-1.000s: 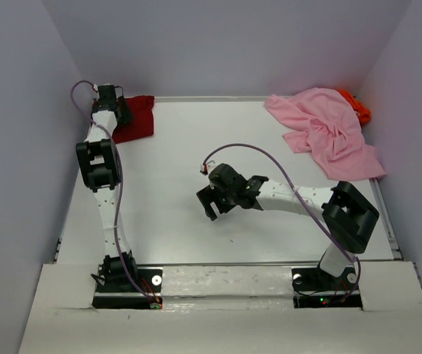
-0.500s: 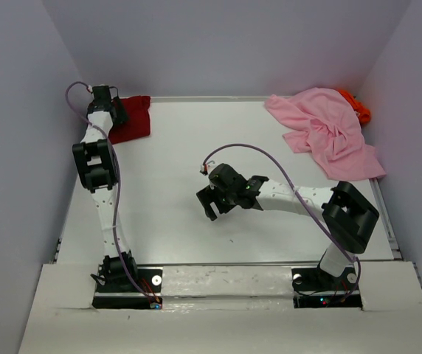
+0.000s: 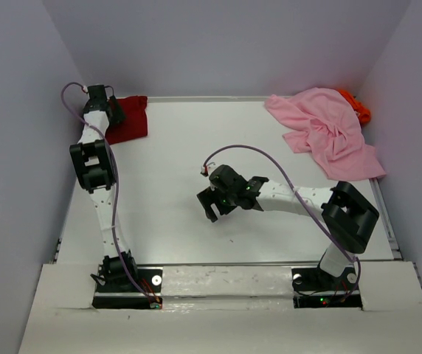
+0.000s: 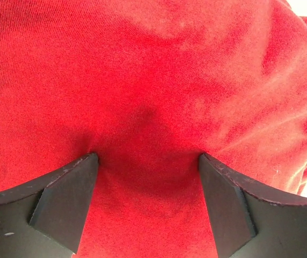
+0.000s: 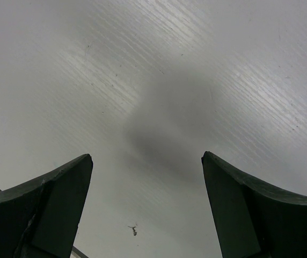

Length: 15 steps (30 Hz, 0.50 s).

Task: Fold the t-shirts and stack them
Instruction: Neatly place the folded tshirt to the corner

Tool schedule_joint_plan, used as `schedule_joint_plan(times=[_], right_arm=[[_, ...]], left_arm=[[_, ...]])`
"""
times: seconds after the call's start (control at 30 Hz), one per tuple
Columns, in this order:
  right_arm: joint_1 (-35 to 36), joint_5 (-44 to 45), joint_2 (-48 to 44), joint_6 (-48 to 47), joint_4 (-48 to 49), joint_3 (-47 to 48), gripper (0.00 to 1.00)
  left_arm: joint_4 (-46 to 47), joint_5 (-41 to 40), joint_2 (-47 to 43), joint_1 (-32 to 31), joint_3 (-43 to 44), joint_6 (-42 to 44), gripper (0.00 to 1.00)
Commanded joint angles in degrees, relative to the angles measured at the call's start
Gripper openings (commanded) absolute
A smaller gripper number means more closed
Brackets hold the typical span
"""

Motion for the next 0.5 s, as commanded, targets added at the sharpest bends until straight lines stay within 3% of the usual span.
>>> schedule_joint_plan(times=[0.0,0.47], right_arm=[[0.5,-0.9,-0.8,0.2,2.2,-0.6,0.89],[0.5,1.2,-3.3,-0.3,3.2,-2.8,0.89]], left_arm=[[-1.3,0.1,-5.8,-0.7,2.2,-0.1,0.88],[0.9,-4.9,-19.2,-8.2,-1.4,1.6,0.9]])
